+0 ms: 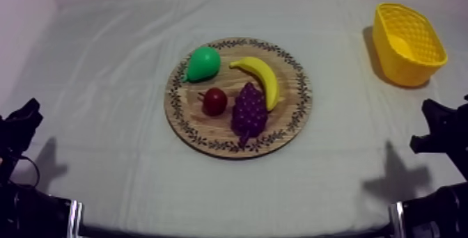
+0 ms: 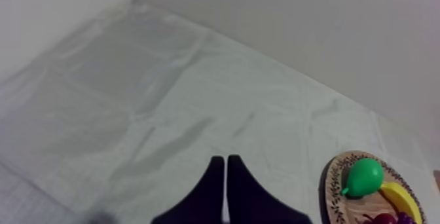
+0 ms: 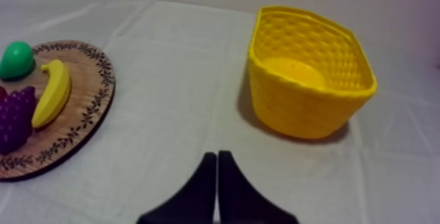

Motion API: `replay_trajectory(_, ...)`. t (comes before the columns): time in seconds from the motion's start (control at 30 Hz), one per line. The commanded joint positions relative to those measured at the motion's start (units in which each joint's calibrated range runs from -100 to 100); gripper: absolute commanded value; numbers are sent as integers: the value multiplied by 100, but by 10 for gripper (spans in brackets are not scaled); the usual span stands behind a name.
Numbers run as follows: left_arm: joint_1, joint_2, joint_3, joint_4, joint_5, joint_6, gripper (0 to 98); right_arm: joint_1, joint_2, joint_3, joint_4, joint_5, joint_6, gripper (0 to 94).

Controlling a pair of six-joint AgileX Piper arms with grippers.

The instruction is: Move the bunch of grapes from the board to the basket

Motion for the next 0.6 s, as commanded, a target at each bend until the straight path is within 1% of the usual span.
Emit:
replay_trajectory(0.0, -3, 5, 0, 1, -1, 1, 1, 2, -2, -100, 24, 30, -135, 8)
replay_trajectory(0.07, -3, 5, 0, 1, -1, 2, 1, 19, -2, -248, 44, 57, -263, 13)
replay_trajectory(0.13, -3, 5, 0, 1, -1, 2, 1, 53, -2, -457, -36, 108, -289, 9)
replay_trajectory(0.3, -3, 5, 0, 1, -1, 3, 1, 85, -8, -1307, -424, 491, -124, 9)
replay_trajectory(0.43, -3, 5, 0, 1, -1, 3, 1, 73, 81, -2009, -772, 621, 49, 11)
replay_trajectory(0.57, -3, 5, 0, 1, -1, 4, 1, 67, 723, -2768, -1062, 674, 135, 8)
